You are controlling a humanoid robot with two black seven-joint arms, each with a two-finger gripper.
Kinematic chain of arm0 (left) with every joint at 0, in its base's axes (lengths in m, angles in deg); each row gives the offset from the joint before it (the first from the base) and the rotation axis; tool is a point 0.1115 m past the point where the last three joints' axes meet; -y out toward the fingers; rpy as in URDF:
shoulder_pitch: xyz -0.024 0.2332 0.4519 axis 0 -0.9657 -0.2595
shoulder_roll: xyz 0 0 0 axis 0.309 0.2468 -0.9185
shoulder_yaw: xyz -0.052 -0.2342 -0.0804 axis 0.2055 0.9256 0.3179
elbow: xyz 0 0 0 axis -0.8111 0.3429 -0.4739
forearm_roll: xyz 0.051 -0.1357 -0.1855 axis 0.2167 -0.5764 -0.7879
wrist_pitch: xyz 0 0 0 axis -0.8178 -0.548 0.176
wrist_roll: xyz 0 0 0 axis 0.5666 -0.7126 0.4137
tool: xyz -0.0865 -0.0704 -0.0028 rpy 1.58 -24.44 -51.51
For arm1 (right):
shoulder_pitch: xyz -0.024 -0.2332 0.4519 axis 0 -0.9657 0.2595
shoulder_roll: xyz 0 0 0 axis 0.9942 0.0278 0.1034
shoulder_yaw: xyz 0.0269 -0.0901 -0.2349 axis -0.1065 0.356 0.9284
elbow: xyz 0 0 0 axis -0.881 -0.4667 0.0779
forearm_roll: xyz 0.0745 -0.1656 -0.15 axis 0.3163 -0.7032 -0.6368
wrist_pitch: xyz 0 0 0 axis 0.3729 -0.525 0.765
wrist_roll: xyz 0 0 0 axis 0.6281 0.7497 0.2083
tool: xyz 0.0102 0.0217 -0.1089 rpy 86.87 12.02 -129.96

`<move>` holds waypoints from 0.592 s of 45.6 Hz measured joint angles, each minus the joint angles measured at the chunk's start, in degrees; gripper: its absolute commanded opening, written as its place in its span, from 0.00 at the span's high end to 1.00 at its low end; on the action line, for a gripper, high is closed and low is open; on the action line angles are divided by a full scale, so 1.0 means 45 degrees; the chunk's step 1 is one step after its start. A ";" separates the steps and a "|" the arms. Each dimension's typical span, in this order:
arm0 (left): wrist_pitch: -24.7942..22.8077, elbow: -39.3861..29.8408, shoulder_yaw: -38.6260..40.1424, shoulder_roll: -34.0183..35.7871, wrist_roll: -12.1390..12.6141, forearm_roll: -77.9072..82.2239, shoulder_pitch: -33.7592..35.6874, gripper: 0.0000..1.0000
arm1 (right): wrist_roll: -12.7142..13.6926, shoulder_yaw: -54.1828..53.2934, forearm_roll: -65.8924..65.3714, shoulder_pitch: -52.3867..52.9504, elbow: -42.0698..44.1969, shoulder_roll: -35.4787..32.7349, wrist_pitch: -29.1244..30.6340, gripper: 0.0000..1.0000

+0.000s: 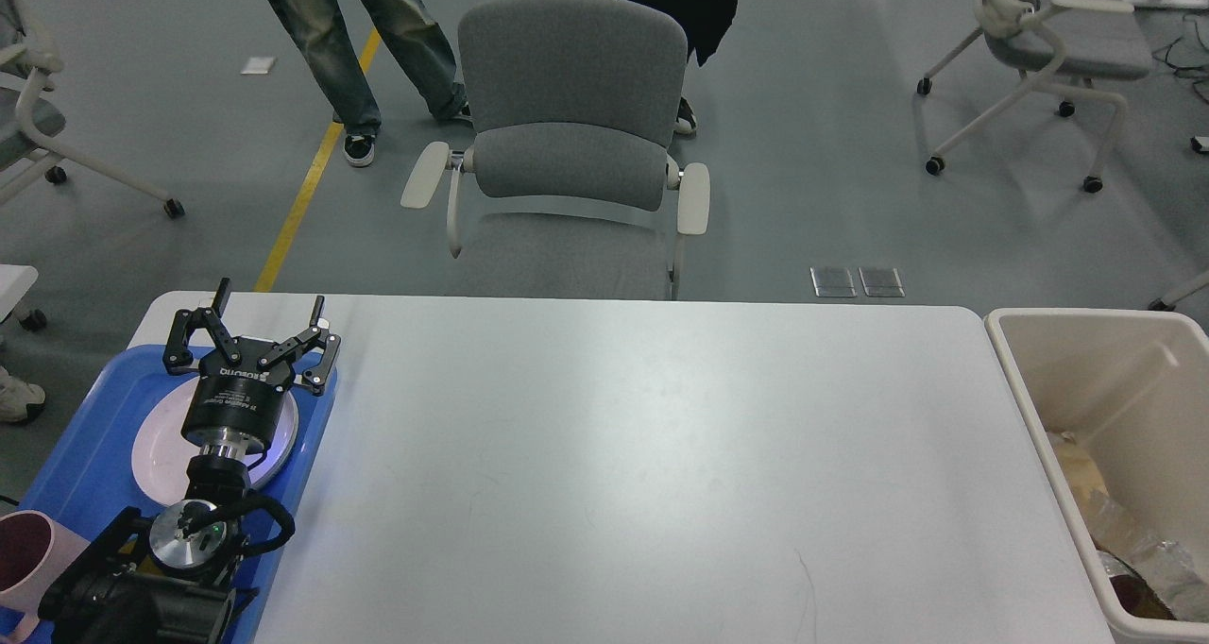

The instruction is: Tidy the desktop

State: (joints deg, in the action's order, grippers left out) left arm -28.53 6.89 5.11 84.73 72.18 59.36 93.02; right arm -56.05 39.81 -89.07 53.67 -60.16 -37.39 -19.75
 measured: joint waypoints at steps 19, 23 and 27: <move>0.0000 0.0001 0.0008 -0.0001 0.0000 0.0001 0.0009 0.04 | 0.0413 -0.3740 -0.0056 -0.6733 0.5951 0.2898 -0.0550 1.00; 0.0000 0.0004 0.0008 -0.0001 0.0000 0.0001 0.0013 0.04 | 0.0413 -0.3821 -0.0050 -0.6853 0.5978 0.2929 -0.0748 0.66; 0.0000 0.0004 0.0008 -0.0001 0.0000 0.0001 0.0015 0.04 | 0.0398 -0.3822 -0.0046 -0.6861 0.5982 0.2917 -0.0864 0.03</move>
State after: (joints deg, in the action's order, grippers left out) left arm -28.53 6.90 5.14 84.72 72.18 59.37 93.09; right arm -54.26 22.61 -89.27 22.80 -33.25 -24.27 -23.64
